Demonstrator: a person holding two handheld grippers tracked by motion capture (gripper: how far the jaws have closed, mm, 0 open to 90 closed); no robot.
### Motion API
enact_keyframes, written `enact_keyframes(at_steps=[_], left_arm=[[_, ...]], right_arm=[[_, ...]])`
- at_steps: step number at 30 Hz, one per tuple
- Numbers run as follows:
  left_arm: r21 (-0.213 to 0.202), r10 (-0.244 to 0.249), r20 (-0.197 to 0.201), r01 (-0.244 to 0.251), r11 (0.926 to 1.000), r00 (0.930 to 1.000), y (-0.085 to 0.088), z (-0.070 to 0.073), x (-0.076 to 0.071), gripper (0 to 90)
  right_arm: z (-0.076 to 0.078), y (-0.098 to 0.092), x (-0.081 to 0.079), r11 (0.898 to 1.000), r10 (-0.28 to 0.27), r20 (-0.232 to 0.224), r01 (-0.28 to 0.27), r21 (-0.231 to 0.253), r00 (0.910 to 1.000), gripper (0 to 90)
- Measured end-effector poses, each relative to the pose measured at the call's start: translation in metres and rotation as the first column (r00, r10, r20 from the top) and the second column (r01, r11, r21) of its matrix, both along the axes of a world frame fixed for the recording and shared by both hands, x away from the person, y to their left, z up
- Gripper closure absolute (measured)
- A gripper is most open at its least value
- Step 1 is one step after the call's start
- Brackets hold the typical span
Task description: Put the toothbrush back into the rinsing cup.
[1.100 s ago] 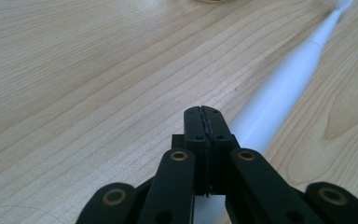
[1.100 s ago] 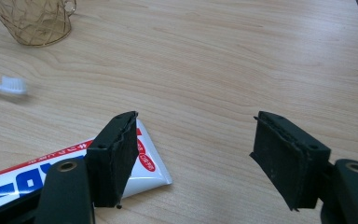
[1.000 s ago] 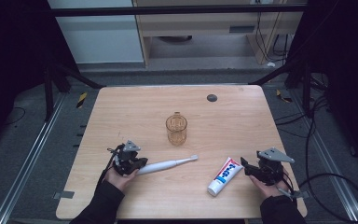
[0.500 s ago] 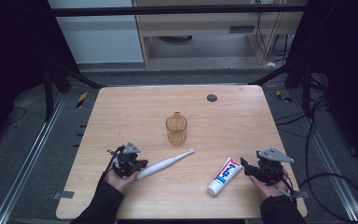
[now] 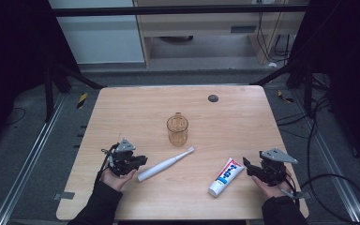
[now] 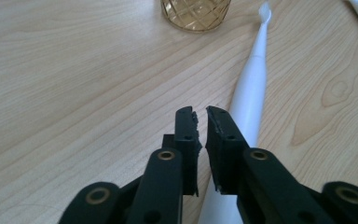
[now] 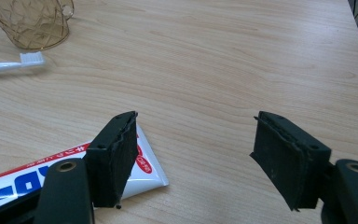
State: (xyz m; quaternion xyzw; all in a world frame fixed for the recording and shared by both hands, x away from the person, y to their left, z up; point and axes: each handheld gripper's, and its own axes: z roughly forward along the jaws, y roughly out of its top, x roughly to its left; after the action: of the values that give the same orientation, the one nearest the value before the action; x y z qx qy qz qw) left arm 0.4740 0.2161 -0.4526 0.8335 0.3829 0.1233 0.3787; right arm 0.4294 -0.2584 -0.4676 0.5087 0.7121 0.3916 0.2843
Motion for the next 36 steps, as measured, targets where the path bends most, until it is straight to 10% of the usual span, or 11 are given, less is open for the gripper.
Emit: enact_keyframes(at_steps=[6, 17, 36], left_arm=[[-0.023, 0.004, 0.020, -0.003, 0.9997, 0.9998, 0.000, 0.009, 0.002, 65.9], [0.056, -0.024, 0.036, 0.022, 0.9982, 0.9991, -0.016, 0.026, 0.003, 46.4], [0.099, -0.083, 0.052, 0.078, 0.9921, 0.9952, -0.045, 0.046, 0.018, 37.6]], right_arm=[[0.001, -0.002, 0.000, 1.000, -0.009, 0.004, 0.009, 0.001, 1.0000, 30.1], [0.002, -0.003, 0.001, 1.000, -0.015, 0.003, 0.015, -0.004, 0.9999, 29.9], [0.003, -0.007, 0.004, 1.000, -0.029, -0.007, 0.029, 0.003, 0.9996, 29.7]])
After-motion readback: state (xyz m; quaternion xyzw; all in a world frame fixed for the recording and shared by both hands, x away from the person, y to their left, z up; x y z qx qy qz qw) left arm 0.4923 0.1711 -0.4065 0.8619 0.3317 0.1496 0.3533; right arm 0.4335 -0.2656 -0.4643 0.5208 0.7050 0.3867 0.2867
